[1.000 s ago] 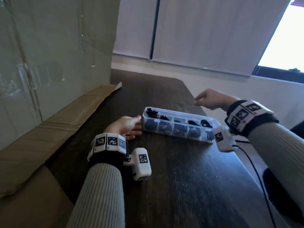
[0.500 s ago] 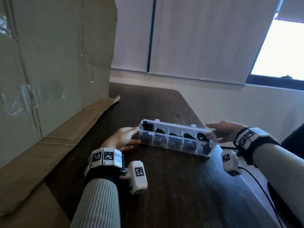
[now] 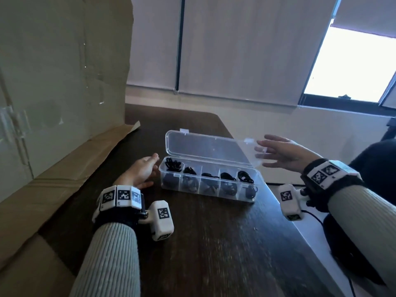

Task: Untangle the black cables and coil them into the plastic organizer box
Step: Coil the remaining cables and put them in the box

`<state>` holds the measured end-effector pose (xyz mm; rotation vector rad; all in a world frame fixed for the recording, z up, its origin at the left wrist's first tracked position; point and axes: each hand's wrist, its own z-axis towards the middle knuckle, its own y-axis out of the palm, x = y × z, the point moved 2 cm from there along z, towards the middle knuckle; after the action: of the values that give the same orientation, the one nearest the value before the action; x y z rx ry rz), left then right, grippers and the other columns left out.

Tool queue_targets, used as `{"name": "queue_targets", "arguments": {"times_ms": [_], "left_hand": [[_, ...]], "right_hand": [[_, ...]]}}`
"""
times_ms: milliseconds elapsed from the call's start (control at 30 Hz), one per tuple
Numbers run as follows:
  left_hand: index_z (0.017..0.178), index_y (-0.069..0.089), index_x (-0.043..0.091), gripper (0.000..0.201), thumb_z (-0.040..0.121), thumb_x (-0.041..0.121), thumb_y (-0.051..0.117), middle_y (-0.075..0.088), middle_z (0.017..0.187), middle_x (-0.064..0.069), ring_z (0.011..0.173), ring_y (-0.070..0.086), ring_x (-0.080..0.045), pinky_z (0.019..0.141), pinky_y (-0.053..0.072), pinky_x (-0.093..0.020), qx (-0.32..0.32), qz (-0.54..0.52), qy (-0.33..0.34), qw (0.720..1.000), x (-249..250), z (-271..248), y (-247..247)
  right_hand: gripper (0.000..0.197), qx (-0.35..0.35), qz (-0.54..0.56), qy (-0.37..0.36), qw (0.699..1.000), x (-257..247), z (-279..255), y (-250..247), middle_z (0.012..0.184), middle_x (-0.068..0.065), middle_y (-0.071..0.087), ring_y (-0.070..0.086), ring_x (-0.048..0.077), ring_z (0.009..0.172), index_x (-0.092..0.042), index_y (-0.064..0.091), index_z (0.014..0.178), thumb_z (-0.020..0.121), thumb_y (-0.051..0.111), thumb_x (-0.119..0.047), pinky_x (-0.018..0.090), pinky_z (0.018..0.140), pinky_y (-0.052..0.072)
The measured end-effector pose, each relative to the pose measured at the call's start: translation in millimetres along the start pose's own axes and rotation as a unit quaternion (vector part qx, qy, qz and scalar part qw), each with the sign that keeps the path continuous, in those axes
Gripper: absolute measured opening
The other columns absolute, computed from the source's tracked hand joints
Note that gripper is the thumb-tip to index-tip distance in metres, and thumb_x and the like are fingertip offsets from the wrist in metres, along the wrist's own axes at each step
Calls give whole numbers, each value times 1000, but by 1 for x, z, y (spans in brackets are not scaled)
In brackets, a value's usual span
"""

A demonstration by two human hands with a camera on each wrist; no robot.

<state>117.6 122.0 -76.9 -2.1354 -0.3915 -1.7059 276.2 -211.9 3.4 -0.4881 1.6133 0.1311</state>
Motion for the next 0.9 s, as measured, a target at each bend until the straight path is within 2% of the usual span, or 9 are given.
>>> {"name": "queue_targets", "arguments": {"times_ms": [100,200,300,400,467,567,700,833,900], "left_hand": [[140,42,20,49,102,47,28,48,138,-4,114,49,-18,94,41,-42,55,-44,92,993,8,2,-1],[139,45,27,47,102,48,25,47,141,1,119,48,-17,87,41,-37,77,-20,181,980,16,-2,-2],[126,59,25,37,101,40,36,51,136,6,119,46,-11,94,40,-32,45,83,237,967,24,-10,5],[119,64,25,27,96,31,52,46,144,6,131,40,-11,107,30,-30,-64,213,196,955,27,-12,19],[135,53,22,41,95,33,56,30,155,7,144,19,-14,115,14,-32,-133,366,141,910,29,-13,28],[149,29,26,61,95,34,55,11,160,6,148,1,-18,118,4,-35,-141,515,92,840,33,-12,38],[144,41,26,60,89,26,65,28,156,7,144,24,-16,117,20,-31,-70,513,112,848,36,-14,45],[122,66,29,50,75,22,80,62,130,7,121,56,-16,104,43,-31,27,514,141,845,40,-16,48],[113,70,30,46,70,22,84,69,118,6,111,63,-16,98,49,-31,46,533,143,833,42,-17,52]], "right_hand": [[69,-114,-149,-94,978,-10,-33,8,125,-8,67,58,12,120,-38,42,140,78,70,-34,43,101,39],[70,-200,-357,-83,909,7,-47,31,142,-12,52,47,8,131,-38,41,143,79,64,-54,38,113,32],[50,-174,-505,-112,838,27,-38,51,152,-3,39,38,15,140,-24,44,143,98,44,-45,35,118,26],[45,-141,-581,-128,791,24,-39,60,155,0,33,40,18,139,-27,46,142,99,47,-40,30,115,29],[48,-126,-596,-129,782,20,-40,62,154,0,35,43,18,136,-28,48,141,95,56,-39,27,111,31],[51,-114,-602,-132,779,19,-36,63,150,0,43,49,20,130,-29,50,139,91,63,-37,27,107,34],[50,-92,-601,-136,782,22,-29,59,140,1,56,56,22,120,-31,54,136,87,68,-33,29,103,41],[46,-35,-606,-159,779,24,-22,61,114,-2,70,58,17,91,-37,65,121,77,78,-35,23,75,41],[43,-11,-601,-159,783,26,-17,63,104,-3,73,55,15,82,-35,70,114,73,82,-34,21,71,38]]}}
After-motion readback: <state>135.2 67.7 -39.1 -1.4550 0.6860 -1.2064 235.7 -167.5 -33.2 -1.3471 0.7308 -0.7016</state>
